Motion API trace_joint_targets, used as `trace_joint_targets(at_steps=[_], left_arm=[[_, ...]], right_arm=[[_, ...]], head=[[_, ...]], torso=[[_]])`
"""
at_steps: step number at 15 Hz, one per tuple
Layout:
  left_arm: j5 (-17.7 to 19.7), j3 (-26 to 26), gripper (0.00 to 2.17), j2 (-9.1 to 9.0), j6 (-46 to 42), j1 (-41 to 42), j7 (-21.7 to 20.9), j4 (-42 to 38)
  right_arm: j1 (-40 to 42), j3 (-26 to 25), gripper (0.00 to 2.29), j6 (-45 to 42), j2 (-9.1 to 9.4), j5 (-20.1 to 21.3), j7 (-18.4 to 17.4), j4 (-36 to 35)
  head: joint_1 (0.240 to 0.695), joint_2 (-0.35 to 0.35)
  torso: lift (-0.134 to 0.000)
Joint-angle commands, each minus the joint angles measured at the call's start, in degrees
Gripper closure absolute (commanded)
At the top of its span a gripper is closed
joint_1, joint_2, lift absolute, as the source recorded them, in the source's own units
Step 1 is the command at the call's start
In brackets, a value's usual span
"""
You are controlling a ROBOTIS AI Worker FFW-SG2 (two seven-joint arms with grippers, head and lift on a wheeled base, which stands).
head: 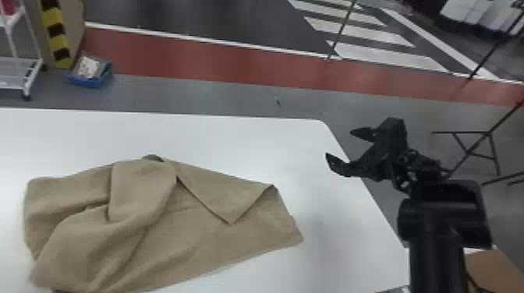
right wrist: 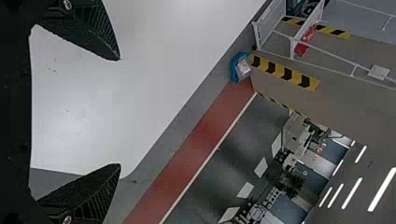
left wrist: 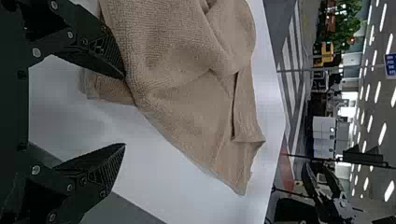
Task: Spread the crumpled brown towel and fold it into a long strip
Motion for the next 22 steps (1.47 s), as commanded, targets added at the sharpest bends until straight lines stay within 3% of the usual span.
trace_joint_targets(at_steps=[1, 8, 10, 13, 14, 17, 19, 22], left_arm=[[-0.82, -0.37, 0.45, -0.01, 0.02, -0.82, 0.54, 0.88], [-1.44, 0.16, 0.63, 0.17, 0.2, -1.18, 0.89, 1.41], [-1.44, 0.25, 0.87, 0.17, 0.9, -1.18, 1.41, 1.32], [-1.35, 0.77, 0.88, 0.17, 1.78, -1.53, 1.33, 1.67], [-1.35, 0.95, 1.08, 0.08, 1.95, -1.62, 1.06, 1.67], [-1.26, 1.65, 1.09, -0.01, 3.19, -1.7, 0.36, 1.06], [-0.65, 2.97, 1.09, -0.18, 4.42, -1.62, -1.05, -0.96], [-0.56, 4.29, 1.09, -0.27, 6.35, -1.44, -1.49, -2.9]], right_arm=[[0.21, 0.01, 0.06, -0.02, 0.07, -0.05, 0.0, -0.01], [0.21, 0.01, 0.06, -0.02, 0.25, -0.85, 0.0, -0.01], [0.38, 0.18, 0.06, -0.19, 0.34, -0.76, 0.0, -0.01], [0.82, 0.27, 0.06, -0.37, 0.34, -0.76, 0.09, -0.37], [1.17, 0.54, 0.06, -0.55, 0.34, -0.67, 0.18, -0.72], [2.75, 1.59, 0.06, -1.95, 0.42, 0.12, 1.06, -2.04], [5.74, 3.52, 0.06, -9.33, 0.16, 3.9, 4.83, -5.2], [11.81, 8.97, 0.06, -10.04, -2.3, 9.26, 13.27, -13.46]], head=[[0.695, -0.35], [0.695, -0.35], [0.695, -0.35], [0.695, -0.35], [0.695, -0.35], [0.695, -0.35], [0.695, -0.341], [0.695, -0.274]], torso=[[-0.125], [-0.125], [-0.125], [-0.125], [-0.125], [-0.125], [-0.125], [-0.125]])
